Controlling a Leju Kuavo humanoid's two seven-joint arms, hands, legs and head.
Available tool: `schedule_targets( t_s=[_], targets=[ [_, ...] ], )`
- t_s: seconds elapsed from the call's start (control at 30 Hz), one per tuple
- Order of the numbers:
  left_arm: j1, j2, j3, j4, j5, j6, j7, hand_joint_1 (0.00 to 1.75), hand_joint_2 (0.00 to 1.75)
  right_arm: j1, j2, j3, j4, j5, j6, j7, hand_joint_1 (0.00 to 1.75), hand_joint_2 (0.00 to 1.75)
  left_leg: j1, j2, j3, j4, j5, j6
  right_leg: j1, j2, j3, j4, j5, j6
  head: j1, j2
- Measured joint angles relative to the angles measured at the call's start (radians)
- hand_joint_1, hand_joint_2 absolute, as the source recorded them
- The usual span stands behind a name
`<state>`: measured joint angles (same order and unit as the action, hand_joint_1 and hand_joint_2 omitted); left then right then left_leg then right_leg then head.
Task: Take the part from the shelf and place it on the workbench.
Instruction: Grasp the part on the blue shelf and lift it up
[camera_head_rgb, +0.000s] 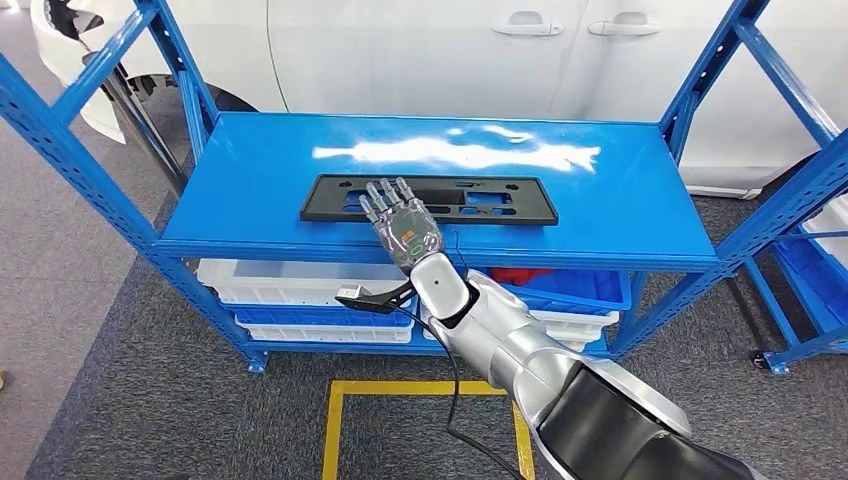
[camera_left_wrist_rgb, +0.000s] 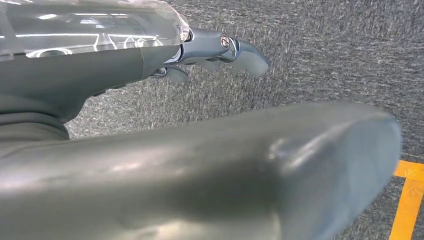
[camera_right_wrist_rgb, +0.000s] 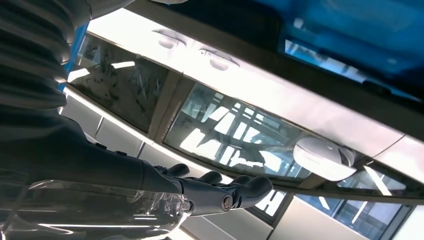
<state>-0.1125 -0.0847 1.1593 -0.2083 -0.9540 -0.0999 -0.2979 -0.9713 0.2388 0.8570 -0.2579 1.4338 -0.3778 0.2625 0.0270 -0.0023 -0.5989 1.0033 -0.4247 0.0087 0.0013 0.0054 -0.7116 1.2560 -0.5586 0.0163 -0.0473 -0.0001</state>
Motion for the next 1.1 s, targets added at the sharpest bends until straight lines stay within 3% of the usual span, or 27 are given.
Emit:
schedule_targets(
  t_s=[0.03,0.07,0.13,0.2,0.27,0.37,0.43,0.5,0.53,0.57,0.6,0.67,0.7,0.73,0.8,0.87,0.93,0.97,1.0,1.07,1.1],
  targets=[
    [0.001,0.000,0.000,0.000,0.000,0.000,0.000,0.00,0.00,0.004,0.000,-0.001,0.000,0.001,0.000,-0.001,0.00,1.75,0.001,0.000,0.002,0.000,-0.005,0.000,-0.006,0.000,-0.025,0.044,-0.005,0.005,0.000,0.000],
    [0.002,0.000,0.000,0.000,0.001,0.000,0.000,0.00,0.00,0.007,-0.001,-0.002,0.000,0.001,0.000,-0.002,0.00,1.75,0.003,0.000,0.005,0.001,-0.009,-0.002,-0.011,-0.001,-0.032,0.048,0.010,0.009,0.000,0.000],
    [0.003,0.000,0.000,0.000,0.002,0.000,0.000,0.00,0.00,0.009,-0.001,-0.006,0.000,0.003,0.000,-0.003,0.00,1.75,0.009,-0.001,0.018,0.003,-0.018,-0.011,-0.021,-0.003,0.012,-0.054,0.083,0.017,0.000,0.000],
    [0.003,0.001,0.000,0.000,0.003,0.000,-0.001,0.00,0.00,0.008,0.000,-0.009,0.000,0.005,0.000,-0.004,0.00,1.75,0.010,-0.002,0.030,0.006,-0.031,-0.026,-0.023,-0.006,0.074,-0.182,0.127,0.017,0.000,0.000],
    [0.003,0.001,0.000,0.000,0.004,0.000,-0.002,0.00,0.00,0.008,0.001,-0.012,0.000,0.010,0.000,-0.004,0.00,1.75,0.008,-0.002,0.037,0.004,-0.041,-0.042,-0.017,-0.005,0.098,-0.229,0.119,0.004,0.000,0.000],
    [0.002,0.001,0.000,0.000,0.005,0.000,-0.004,0.00,0.00,0.007,0.002,-0.016,-0.002,0.016,0.000,-0.004,0.00,1.75,0.013,0.001,0.047,0.008,-0.053,-0.060,-0.016,-0.002,0.118,-0.239,0.102,-0.024,0.000,0.000],
    [0.001,0.001,0.000,0.000,0.006,-0.001,-0.006,0.00,0.00,0.006,0.005,-0.018,-0.004,0.018,0.001,-0.004,0.00,1.75,0.014,0.004,0.006,0.092,-0.073,-0.063,-0.016,-0.001,0.147,-0.245,0.085,-0.040,0.000,0.000],
    [0.005,0.002,0.000,0.000,0.007,-0.002,-0.008,0.00,0.00,0.009,0.007,-0.021,-0.004,0.019,0.001,-0.005,0.00,1.75,0.010,0.004,-0.092,0.237,-0.101,-0.062,-0.009,-0.001,0.176,-0.246,0.060,-0.050,0.000,0.000],
    [0.009,0.003,0.000,0.000,0.007,-0.002,-0.008,0.00,0.00,0.014,0.008,-0.022,-0.004,0.020,0.001,-0.005,0.00,1.75,0.007,0.004,-0.140,0.290,-0.099,-0.060,-0.005,0.000,0.193,-0.246,0.045,-0.053,0.000,0.000],
    [0.012,0.003,0.000,0.000,0.007,-0.002,-0.009,0.00,0.00,0.018,0.008,-0.023,-0.004,0.020,0.001,-0.005,0.00,1.75,0.003,0.004,-0.173,0.305,-0.074,-0.056,-0.002,0.002,0.213,-0.246,0.030,-0.054,0.000,0.000],
    [0.015,0.003,0.000,0.000,0.006,-0.002,-0.010,0.00,0.00,0.020,0.009,-0.023,-0.004,0.020,0.001,-0.006,0.00,1.75,-0.002,0.004,-0.186,0.277,-0.024,-0.048,0.001,0.004,0.235,-0.247,0.012,-0.055,0.000,0.000],
    [0.019,0.005,0.000,0.000,0.006,0.000,-0.011,0.00,0.00,0.023,0.011,-0.026,-0.003,0.021,0.001,-0.006,0.00,1.75,-0.015,0.004,-0.168,0.149,0.094,-0.027,0.005,0.006,0.283,-0.255,-0.024,-0.055,0.000,0.000],
    [0.021,0.006,0.000,0.000,0.006,0.000,-0.011,0.00,0.00,0.025,0.011,-0.028,-0.002,0.022,0.000,-0.006,0.00,1.75,-0.022,0.004,-0.152,0.101,0.126,-0.016,0.005,0.007,0.302,-0.263,-0.037,-0.051,0.000,0.000],
    [0.022,0.008,0.000,0.000,0.005,0.002,-0.012,0.00,0.00,0.027,0.011,-0.030,-0.002,0.024,0.000,-0.007,0.00,1.75,-0.029,0.004,-0.134,0.070,0.131,-0.006,0.005,0.008,0.318,-0.276,-0.046,-0.046,0.000,0.000],
    [0.022,0.010,0.000,0.001,0.004,0.005,-0.014,0.00,0.00,0.029,0.012,-0.034,-0.003,0.026,-0.003,-0.013,0.00,1.75,-0.035,0.008,-0.100,0.040,0.093,0.008,0.004,0.009,0.339,-0.295,-0.041,-0.034,0.000,0.000],
    [0.018,0.011,0.000,0.001,0.003,0.009,-0.014,0.00,0.00,0.026,0.013,-0.040,-0.008,0.029,-0.006,-0.020,0.00,1.75,-0.027,0.011,-0.057,-0.007,0.065,0.015,0.008,0.007,0.318,-0.244,0.000,-0.024,0.000,0.000],
    [0.016,0.011,0.000,0.001,0.006,0.010,-0.016,0.00,0.00,0.030,0.012,-0.045,-0.010,0.034,-0.010,-0.027,0.00,1.75,-0.019,0.011,-0.004,-0.051,0.053,0.015,0.010,0.007,0.240,-0.116,0.036,-0.020,0.000,0.000],
    [0.017,0.011,0.001,0.001,0.008,0.010,-0.017,0.00,0.00,0.038,0.010,-0.046,-0.008,0.036,-0.011,-0.031,0.00,1.75,-0.018,0.009,0.024,-0.069,0.046,0.015,0.008,0.006,0.196,-0.059,0.024,-0.020,0.000,0.000],
    [0.019,0.011,0.001,0.001,0.010,0.010,-0.017,0.00,0.00,0.047,0.007,-0.047,-0.006,0.038,-0.012,-0.036,0.00,1.75,-0.016,0.006,0.051,-0.084,0.036,0.013,0.005,0.007,0.155,-0.023,-0.011,-0.019,0.000,0.000],
    [0.020,0.010,0.001,0.001,0.011,0.011,-0.018,0.00,0.00,0.060,0.002,-0.047,-0.002,0.043,-0.012,-0.043,0.00,1.75,-0.013,-0.001,0.100,-0.102,0.013,0.007,-0.001,0.006,0.092,-0.022,-0.098,-0.010,0.000,0.000],
    [0.020,0.010,0.001,0.001,0.011,0.011,-0.018,0.00,0.00,0.061,0.001,-0.047,0.000,0.045,-0.012,-0.044,0.00,1.75,-0.011,-0.003,0.120,-0.105,-0.001,0.003,-0.006,0.005,0.070,-0.050,-0.113,-0.004,0.000,0.000]
  ],
)
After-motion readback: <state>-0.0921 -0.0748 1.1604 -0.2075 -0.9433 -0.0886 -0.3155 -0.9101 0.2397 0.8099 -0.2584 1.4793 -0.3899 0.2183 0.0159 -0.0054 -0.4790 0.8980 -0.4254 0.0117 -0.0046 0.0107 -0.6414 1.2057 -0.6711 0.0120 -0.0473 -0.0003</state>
